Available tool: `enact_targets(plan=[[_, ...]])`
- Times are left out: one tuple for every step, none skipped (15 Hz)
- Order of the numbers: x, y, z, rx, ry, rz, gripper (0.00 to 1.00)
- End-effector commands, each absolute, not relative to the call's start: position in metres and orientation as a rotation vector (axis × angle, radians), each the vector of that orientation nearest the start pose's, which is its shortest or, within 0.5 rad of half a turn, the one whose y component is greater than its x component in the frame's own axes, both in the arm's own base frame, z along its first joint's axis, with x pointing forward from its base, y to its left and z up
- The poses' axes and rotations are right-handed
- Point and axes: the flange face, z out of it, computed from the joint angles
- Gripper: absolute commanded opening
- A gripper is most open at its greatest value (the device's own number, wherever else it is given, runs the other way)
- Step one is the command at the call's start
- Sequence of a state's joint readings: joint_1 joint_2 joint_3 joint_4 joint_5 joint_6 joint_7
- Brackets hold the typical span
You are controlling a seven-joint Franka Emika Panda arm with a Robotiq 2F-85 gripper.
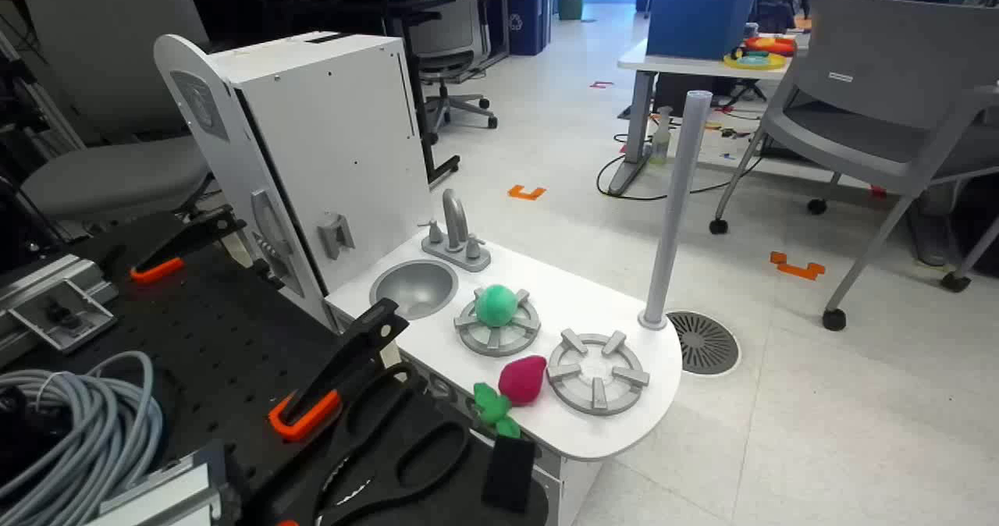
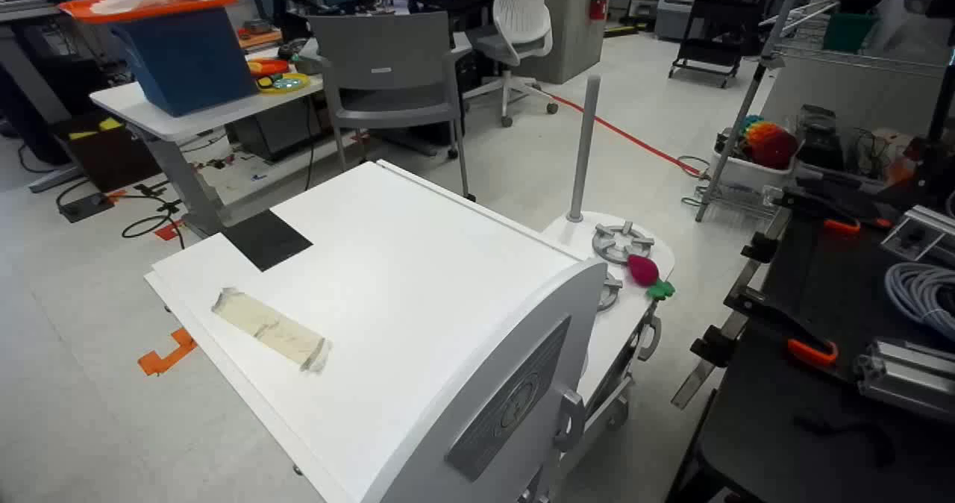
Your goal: Shift the green toy to the metal object on the right
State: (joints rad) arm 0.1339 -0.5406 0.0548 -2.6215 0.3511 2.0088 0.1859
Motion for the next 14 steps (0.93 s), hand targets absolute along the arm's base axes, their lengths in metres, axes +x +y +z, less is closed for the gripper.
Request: enact_targets(plan=[[0.355, 0.088, 0.421, -2.86, 0.24, 0.174, 1.0], [0.355, 0.088, 0.421, -2.86, 0.24, 0.174, 1.0], [0.355, 0.088, 0.421, -2.86, 0.24, 0.174, 1.0], [0.355, 0.088, 0.421, -2.86, 0.24, 0.174, 1.0], [0.355, 0.088, 0.421, -2.86, 0.24, 0.174, 1.0], [0.355, 0.088, 0.421, -2.86, 0.24, 0.174, 1.0], [0.359, 0.087, 0.416, -2.876, 0.255, 0.149, 1.0], [0.369, 0.081, 0.403, -2.898, 0.275, 0.126, 1.0], [0.375, 0.076, 0.395, -2.914, 0.276, 0.104, 1.0], [0.386, 0.062, 0.375, -2.947, 0.254, 0.107, 1.0], [0.391, 0.055, 0.363, -2.97, 0.243, 0.101, 1.0], [0.401, 0.04, 0.341, -3.002, 0.21, 0.107, 1.0], [0.409, 0.031, 0.326, -3.027, 0.202, 0.108, 1.0], [0.422, 0.018, 0.305, -3.074, 0.202, 0.113, 1.0]])
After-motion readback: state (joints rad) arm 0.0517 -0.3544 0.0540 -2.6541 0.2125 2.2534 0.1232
